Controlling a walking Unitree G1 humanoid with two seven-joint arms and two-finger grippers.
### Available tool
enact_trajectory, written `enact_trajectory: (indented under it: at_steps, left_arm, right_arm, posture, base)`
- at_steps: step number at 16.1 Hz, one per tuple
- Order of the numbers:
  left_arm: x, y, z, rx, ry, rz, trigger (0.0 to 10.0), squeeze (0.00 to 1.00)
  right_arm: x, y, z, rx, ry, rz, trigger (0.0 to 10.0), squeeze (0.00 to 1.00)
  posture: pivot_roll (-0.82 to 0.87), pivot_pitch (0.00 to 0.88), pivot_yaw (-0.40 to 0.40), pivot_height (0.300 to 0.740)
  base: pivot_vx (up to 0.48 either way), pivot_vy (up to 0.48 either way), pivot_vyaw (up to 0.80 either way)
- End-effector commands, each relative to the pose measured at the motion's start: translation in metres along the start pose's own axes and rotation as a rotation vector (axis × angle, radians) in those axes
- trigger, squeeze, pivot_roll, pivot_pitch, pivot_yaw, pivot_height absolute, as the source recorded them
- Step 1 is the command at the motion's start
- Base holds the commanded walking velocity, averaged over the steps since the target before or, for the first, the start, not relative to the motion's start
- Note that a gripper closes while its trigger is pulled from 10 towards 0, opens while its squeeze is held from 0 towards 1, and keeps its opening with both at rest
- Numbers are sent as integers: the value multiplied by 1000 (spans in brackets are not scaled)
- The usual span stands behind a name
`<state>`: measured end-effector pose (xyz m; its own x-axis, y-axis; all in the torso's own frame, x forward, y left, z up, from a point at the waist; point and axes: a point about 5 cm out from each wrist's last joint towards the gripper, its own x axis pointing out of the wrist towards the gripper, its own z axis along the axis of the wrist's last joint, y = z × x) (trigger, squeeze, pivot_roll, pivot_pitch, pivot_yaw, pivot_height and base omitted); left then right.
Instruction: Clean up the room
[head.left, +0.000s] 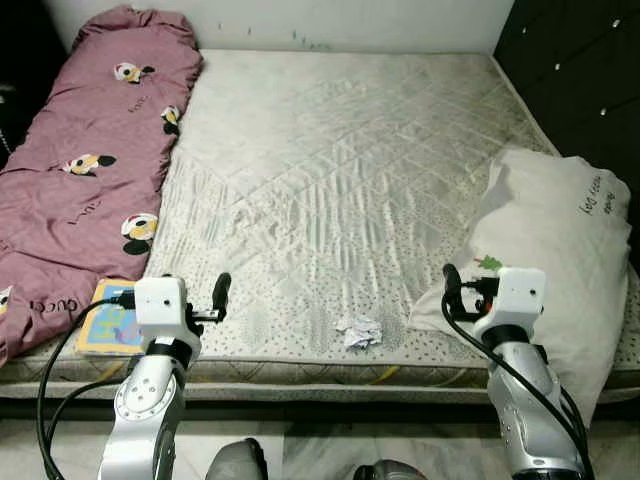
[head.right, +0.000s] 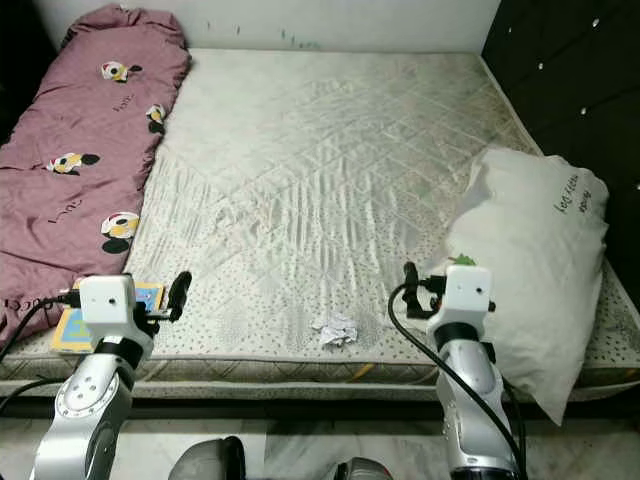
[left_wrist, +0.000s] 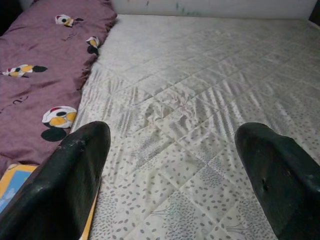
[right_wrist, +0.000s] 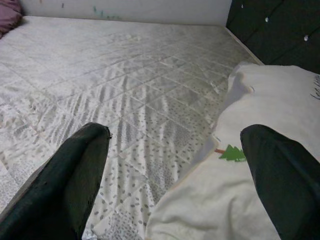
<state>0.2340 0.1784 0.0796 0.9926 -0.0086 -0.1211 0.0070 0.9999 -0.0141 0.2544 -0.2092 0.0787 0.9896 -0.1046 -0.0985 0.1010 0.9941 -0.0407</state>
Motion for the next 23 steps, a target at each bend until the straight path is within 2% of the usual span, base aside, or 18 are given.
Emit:
enact_trajectory:
  at_steps: [1, 8, 16, 23]
  left_arm:
    - [0, 0, 4, 32, -19, -8, 10000, 0]
    - [4, -1, 6, 47, -26, -24, 10000, 0]
    - [8, 0, 8, 55, -30, 3, 10000, 0]
    - [10, 0, 10, 49, -43, 22, 10000, 0]
  right_arm:
    - [-1, -3, 5, 6, -19, -10, 10000, 0]
    - [1, 0, 7, 22, -22, 8, 10000, 0]
    - [3, 1, 9, 31, -31, 29, 10000, 0]
    - [3, 2, 10, 34, -35, 42, 10000, 0]
  posture:
    - [23, 70, -29, 740]
    - [19, 82, -26, 740]
    - [15, 88, -27, 658]
    - [14, 92, -32, 658]
  base:
    - [0, 0, 0]
    - [0, 0, 0]
    - [0, 0, 0]
    - [0, 0, 0]
